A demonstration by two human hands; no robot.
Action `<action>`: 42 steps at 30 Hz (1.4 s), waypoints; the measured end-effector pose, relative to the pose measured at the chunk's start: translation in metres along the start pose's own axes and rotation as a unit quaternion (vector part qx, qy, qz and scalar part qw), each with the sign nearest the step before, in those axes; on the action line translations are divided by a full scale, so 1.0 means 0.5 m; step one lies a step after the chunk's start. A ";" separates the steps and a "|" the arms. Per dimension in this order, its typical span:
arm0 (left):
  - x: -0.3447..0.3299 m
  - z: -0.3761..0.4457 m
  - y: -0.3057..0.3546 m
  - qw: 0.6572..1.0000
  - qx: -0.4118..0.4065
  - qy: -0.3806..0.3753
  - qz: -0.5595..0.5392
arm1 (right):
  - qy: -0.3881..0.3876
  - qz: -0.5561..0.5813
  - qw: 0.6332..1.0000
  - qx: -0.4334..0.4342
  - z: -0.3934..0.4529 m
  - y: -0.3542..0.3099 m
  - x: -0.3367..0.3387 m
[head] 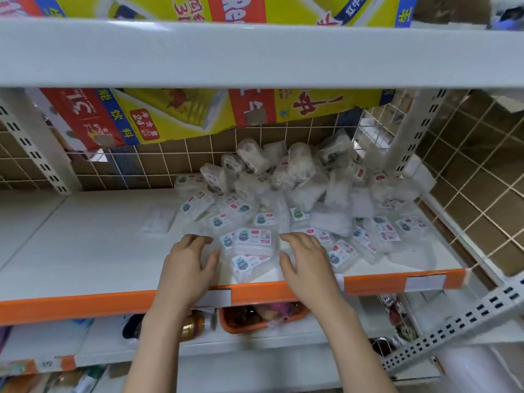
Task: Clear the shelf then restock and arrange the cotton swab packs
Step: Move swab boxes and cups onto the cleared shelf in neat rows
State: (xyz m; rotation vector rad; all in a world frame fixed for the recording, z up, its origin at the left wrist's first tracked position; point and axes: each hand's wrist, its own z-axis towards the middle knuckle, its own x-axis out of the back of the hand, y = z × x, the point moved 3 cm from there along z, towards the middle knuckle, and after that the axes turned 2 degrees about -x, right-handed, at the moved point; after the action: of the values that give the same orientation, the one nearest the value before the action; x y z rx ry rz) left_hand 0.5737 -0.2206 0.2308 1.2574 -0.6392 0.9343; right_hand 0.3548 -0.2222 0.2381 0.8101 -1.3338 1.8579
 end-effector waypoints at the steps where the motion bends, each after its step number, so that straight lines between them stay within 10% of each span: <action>1: 0.000 0.003 -0.002 1.000 -0.002 0.003 0.001 | 0.001 -0.002 1.000 0.001 0.002 0.000 -0.001; 42: -0.207 0.050 0.436 0.990 -0.098 0.103 -0.010 | 0.015 -0.056 0.998 0.019 0.219 0.423 0.259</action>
State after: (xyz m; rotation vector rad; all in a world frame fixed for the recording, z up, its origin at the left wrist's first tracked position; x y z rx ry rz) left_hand 0.3364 -0.2602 0.2598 0.9772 -0.5404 0.9467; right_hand 0.1176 -0.3511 0.2629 0.8561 -1.2130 1.8053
